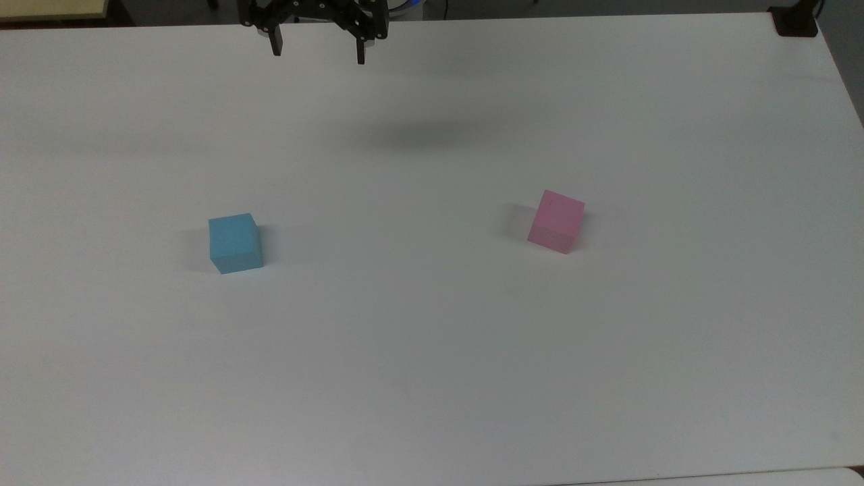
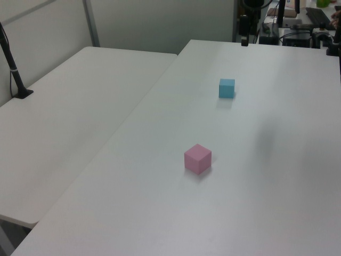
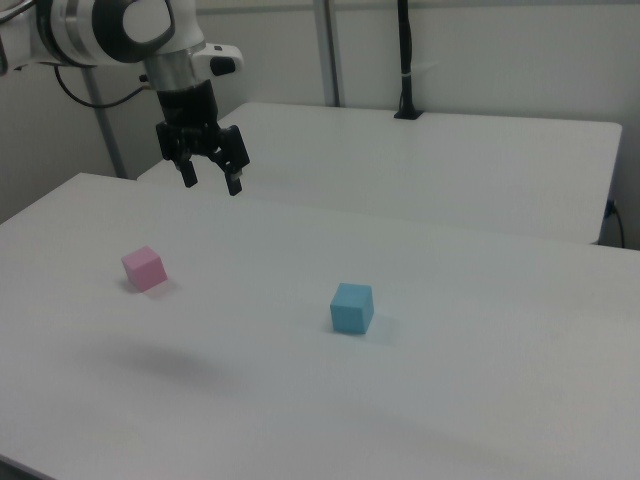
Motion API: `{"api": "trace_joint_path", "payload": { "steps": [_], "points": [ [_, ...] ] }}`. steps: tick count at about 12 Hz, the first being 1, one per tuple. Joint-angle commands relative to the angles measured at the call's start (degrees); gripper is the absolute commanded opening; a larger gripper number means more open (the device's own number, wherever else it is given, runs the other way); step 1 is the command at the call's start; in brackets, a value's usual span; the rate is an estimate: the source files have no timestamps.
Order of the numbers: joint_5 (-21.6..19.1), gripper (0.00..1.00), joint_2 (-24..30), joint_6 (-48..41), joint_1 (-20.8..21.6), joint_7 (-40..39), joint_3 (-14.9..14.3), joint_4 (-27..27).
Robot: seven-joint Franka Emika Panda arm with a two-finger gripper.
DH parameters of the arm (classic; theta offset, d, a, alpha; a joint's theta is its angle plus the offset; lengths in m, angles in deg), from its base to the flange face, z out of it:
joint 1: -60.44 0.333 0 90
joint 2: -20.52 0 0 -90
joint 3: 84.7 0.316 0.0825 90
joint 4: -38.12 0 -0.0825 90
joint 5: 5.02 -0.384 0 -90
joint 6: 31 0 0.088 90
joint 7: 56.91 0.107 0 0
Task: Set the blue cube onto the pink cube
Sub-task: 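Move the open gripper toward the light-blue cube, then lower the gripper around the light-blue cube and close it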
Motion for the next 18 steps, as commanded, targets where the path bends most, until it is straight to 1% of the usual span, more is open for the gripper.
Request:
{"api": "trace_joint_path", "payload": {
  "steps": [1,5,8,10,11,13,14,15,17,18],
  "points": [
    [-0.89,1.0,0.65,1.75,-1.0,-1.81,-0.06,-1.77],
    [-0.89,1.0,0.03,1.76,-1.89,-1.74,-0.06,-1.69],
    [-0.81,1.0,-1.81,3.17,-2.06,-1.74,-0.14,-1.51],
    [-0.54,1.0,-4.36,7.54,-2.06,-1.12,-0.14,-1.34],
    [-0.54,1.0,-6.02,9.74,-2.85,-0.95,-0.23,-1.25],
    [-0.37,1.0,-9.97,14.4,-4.87,-0.94,-0.23,-0.64],
    [-0.02,1.0,-12.86,16.07,-6.97,-1.73,-0.23,0.5],
    [0.42,1.0,-16.11,16.96,-8.9,-3.21,-0.23,1.55],
    [1.04,1.0,-19.65,17.75,-11.98,-13.55,-0.23,2.97],
    [1.13,1.0,-21.05,18.89,-12.43,-16.82,-0.23,2.97]
  ]
}}
